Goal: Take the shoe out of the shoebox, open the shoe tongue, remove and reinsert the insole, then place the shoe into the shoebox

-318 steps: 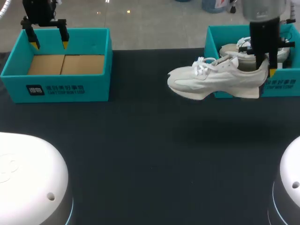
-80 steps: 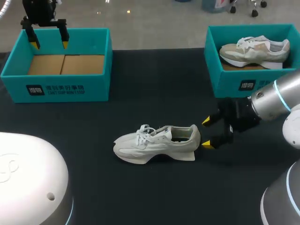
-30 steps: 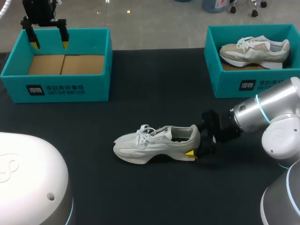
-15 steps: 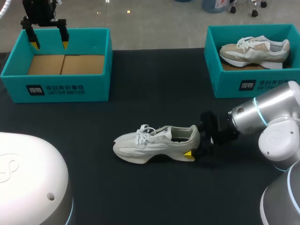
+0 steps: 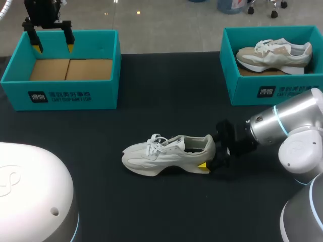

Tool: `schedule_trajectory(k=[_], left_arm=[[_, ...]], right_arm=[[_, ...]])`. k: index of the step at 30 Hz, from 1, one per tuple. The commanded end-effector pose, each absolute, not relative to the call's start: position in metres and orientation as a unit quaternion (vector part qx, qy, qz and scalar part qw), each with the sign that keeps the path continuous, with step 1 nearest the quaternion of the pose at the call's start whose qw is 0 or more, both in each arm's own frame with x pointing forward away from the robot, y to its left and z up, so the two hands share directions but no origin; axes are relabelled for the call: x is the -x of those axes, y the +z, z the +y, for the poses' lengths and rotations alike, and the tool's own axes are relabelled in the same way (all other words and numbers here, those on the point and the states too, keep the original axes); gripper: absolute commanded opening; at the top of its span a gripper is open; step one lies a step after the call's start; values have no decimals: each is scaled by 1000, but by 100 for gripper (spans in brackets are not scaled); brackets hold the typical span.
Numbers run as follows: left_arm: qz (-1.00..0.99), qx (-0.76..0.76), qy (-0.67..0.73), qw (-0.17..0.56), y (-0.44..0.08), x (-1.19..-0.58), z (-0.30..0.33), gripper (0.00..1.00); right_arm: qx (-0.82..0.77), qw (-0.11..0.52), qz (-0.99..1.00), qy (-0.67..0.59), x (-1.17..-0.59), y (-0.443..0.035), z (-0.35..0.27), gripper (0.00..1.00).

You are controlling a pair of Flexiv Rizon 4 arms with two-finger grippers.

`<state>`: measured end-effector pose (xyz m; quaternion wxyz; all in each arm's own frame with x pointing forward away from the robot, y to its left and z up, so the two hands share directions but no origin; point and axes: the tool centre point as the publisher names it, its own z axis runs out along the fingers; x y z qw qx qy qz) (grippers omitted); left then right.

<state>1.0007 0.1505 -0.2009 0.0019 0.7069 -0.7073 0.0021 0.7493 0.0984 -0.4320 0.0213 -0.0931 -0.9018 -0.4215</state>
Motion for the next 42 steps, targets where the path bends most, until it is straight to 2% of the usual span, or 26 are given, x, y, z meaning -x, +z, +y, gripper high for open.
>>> schedule_trajectory(k=[1, 8, 9, 10, 20, 42], left_arm=[[-707, -707, 1, 1, -201, -1000, 150, 100], [-707, -707, 1, 1, -201, -1000, 150, 100], [-694, -719, -8, 23, -204, -998, 143, 100], [-693, -721, -9, 8, -205, -991, 134, 100], [-644, -764, -32, 16, -226, -951, 75, 100], [-621, -783, 14, 26, -211, -861, -18, 100]], right_arm=[[94, 21, -903, -420, -749, -436, 100, 0], [94, 21, -903, -420, -749, -436, 100, 0], [94, 21, -903, -420, -749, -436, 100, 0], [94, 21, -903, -420, -749, -436, 100, 0], [94, 21, -903, -420, -749, -436, 100, 0], [94, 21, -903, -420, -749, -436, 100, 0]])
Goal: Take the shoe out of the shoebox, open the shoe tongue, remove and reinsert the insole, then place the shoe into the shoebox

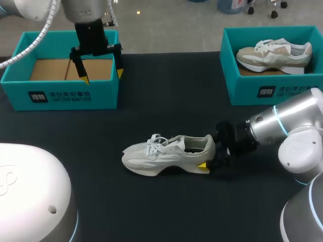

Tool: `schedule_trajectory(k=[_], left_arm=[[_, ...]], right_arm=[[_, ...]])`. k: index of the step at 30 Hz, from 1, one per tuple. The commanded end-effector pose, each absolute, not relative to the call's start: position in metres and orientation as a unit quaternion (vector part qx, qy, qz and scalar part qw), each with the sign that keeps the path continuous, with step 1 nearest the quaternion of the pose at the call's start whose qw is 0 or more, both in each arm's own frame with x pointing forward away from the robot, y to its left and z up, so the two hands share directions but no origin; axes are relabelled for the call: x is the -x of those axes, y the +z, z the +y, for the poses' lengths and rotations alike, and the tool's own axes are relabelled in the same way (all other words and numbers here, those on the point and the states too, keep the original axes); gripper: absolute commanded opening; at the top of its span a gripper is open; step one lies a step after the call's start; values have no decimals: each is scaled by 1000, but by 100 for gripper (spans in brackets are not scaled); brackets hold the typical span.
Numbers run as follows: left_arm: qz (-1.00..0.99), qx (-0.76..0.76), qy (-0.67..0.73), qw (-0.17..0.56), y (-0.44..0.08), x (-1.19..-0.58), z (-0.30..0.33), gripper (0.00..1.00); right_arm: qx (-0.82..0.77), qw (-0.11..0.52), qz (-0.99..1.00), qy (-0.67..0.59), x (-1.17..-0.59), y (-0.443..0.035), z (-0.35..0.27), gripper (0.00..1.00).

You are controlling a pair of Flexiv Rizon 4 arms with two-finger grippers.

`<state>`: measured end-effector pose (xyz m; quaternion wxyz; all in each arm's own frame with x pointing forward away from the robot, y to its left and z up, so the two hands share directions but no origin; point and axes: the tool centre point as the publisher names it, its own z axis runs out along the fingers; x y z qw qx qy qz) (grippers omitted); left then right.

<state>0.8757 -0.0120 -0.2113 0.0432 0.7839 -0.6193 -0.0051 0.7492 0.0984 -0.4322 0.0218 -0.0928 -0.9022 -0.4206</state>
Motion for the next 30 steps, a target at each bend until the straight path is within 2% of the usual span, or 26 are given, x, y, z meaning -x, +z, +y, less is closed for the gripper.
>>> schedule_trajectory(k=[1, 7, 11, 25, 30], left_arm=[[-621, -783, 14, 25, -211, -858, -21, 100], [-635, -772, 5, 37, -215, -850, -36, 100], [-666, -746, -16, -4, -218, -851, -38, 100], [-666, -746, -16, -4, -218, -851, -38, 100], [-685, -728, -22, 22, -229, -839, -65, 100]], right_arm=[[94, 21, -903, -420, -749, -436, 100, 0], [94, 21, -903, -420, -749, -436, 100, 0], [94, 21, -903, -420, -749, -436, 100, 0], [94, 21, -903, -420, -749, -436, 100, 0], [94, 21, -903, -420, -749, -436, 100, 0]])
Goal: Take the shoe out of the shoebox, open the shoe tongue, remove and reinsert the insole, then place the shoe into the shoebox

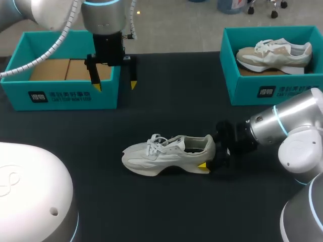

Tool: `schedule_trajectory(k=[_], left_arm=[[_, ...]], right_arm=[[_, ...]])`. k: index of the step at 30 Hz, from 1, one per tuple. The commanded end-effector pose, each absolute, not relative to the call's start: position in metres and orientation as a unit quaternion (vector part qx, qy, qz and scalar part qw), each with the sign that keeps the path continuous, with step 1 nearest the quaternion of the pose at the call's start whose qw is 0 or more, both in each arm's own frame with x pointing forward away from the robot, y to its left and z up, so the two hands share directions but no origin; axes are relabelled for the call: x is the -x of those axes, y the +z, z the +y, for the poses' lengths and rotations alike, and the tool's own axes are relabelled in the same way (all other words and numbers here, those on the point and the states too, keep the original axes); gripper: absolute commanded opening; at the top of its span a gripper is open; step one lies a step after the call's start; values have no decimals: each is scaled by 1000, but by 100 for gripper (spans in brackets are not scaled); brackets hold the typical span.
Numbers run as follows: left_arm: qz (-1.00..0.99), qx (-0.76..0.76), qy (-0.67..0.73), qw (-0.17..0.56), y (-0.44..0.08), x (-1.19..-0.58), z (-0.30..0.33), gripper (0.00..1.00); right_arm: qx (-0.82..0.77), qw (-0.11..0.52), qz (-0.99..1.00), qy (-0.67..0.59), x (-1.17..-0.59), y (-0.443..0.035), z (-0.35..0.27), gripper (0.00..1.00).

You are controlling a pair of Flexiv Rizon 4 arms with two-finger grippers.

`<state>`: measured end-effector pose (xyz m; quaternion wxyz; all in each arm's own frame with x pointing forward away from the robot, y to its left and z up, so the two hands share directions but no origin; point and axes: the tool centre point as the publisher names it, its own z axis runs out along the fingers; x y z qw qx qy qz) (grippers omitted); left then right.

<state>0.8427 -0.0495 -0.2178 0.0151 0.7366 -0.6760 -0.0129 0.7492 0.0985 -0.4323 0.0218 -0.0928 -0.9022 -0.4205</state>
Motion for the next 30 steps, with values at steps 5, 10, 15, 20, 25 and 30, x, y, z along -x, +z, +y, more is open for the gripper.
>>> schedule_trajectory(k=[5, 10, 15, 20, 25, 30], left_arm=[[-712, -701, -36, 24, -240, -822, -93, 100], [-726, -686, -41, 33, -252, -809, -109, 100], [-745, -664, -52, 41, -261, -795, -122, 100], [-767, -637, -58, 53, -267, -777, -139, 100], [-788, -611, -62, 54, -276, -761, -161, 100], [-793, -604, -58, 52, -288, -754, -178, 100]], right_arm=[[94, 21, -903, -420, -749, -436, 100, 0], [94, 21, -903, -420, -749, -436, 100, 0], [94, 21, -903, -420, -749, -436, 100, 0], [94, 21, -903, -420, -749, -436, 100, 0], [94, 21, -903, -420, -749, -436, 100, 0], [94, 21, -903, -420, -749, -436, 100, 0]])
